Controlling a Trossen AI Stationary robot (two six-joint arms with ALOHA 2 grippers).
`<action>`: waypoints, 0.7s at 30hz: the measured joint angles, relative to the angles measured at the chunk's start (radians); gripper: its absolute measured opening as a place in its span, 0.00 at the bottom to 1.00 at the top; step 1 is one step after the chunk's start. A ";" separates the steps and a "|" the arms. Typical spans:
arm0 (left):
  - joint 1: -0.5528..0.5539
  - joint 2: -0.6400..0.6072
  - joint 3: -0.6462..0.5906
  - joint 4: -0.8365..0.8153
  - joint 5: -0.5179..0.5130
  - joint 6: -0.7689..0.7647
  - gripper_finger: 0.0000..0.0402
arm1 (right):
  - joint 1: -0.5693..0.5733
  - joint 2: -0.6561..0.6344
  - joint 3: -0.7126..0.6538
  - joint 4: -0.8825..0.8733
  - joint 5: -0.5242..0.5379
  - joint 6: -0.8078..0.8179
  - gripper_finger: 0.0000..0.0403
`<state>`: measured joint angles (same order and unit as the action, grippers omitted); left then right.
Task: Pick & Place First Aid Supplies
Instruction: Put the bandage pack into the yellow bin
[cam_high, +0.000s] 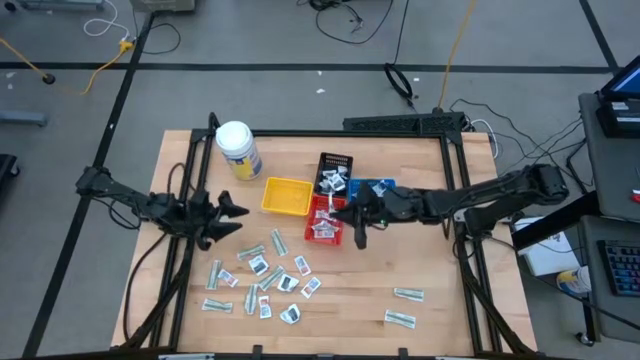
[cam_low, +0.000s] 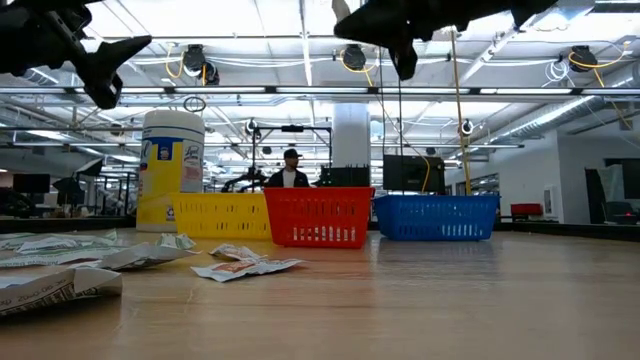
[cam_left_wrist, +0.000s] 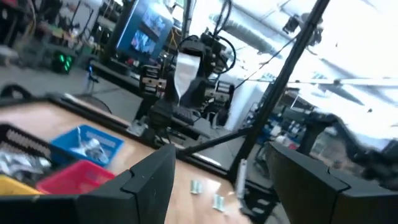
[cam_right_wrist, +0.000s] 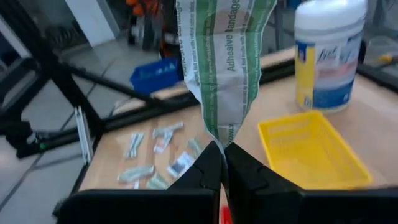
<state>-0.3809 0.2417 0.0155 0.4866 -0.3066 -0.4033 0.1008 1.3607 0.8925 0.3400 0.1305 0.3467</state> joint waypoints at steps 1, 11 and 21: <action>0.000 0.000 0.002 -0.002 -0.001 0.032 0.64 | -0.008 0.000 0.000 0.018 0.000 0.000 0.00; 0.000 0.198 0.288 -0.281 -0.015 0.201 0.64 | -0.108 0.038 0.076 0.041 -0.173 -0.022 0.00; 0.040 0.596 0.572 -0.186 -0.041 0.240 0.64 | -0.126 0.199 0.268 0.003 -0.400 -0.105 0.00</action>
<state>-0.3412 0.8378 0.5879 0.3008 -0.3475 -0.1628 -0.0248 1.5593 1.1602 0.3428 -0.2697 0.2420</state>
